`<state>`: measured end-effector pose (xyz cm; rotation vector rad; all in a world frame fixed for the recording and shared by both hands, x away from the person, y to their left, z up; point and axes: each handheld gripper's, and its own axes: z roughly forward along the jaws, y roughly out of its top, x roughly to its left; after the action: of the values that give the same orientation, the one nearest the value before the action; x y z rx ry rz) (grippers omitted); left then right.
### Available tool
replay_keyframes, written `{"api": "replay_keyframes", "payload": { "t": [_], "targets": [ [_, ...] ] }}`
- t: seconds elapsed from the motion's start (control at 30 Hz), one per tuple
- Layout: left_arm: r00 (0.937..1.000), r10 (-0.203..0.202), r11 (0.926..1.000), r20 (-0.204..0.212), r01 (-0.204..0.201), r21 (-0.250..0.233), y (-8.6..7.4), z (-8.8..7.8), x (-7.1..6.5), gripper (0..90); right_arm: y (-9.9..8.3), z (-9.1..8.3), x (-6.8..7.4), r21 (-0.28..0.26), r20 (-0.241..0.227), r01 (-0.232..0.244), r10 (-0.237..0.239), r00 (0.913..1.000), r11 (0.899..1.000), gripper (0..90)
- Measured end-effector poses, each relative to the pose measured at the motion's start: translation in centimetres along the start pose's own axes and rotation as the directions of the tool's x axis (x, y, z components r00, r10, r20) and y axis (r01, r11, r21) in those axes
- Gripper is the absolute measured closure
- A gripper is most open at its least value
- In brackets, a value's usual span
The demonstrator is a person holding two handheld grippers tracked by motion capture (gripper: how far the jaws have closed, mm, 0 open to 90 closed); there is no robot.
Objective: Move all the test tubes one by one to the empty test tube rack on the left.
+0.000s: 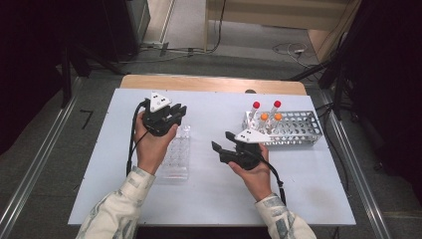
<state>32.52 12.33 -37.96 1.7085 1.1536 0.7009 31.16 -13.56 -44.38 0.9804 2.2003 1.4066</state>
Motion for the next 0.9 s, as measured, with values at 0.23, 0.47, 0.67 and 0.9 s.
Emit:
{"api": "replay_keyframes", "payload": {
  "t": [0.23,0.47,0.67,0.9],
  "targets": [
    [0.9999,0.007,0.9995,-0.011,-0.007,0.031,-1.2,0.9,-0.1,77.4,-0.1,0.0,0.0,0.004,0.0,-0.001,0.001,1.0,1.0,36.0],
    [0.9997,0.017,0.9969,-0.017,-0.016,0.077,-3.1,2.2,-0.3,77.4,-0.2,0.0,0.0,0.005,-0.001,-0.004,0.004,1.0,1.0,36.0],
    [0.9997,0.017,0.9939,-0.019,-0.015,0.109,-4.2,3.0,-0.4,77.4,-0.2,0.1,0.0,0.007,0.0,-0.003,0.003,1.0,1.0,36.0],
    [0.9999,0.0,0.9942,-0.01,0.002,0.108,-4.5,3.1,-0.3,76.0,-0.3,0.1,0.0,0.009,0.001,-0.004,0.004,1.0,1.0,35.9]
  ]
}}
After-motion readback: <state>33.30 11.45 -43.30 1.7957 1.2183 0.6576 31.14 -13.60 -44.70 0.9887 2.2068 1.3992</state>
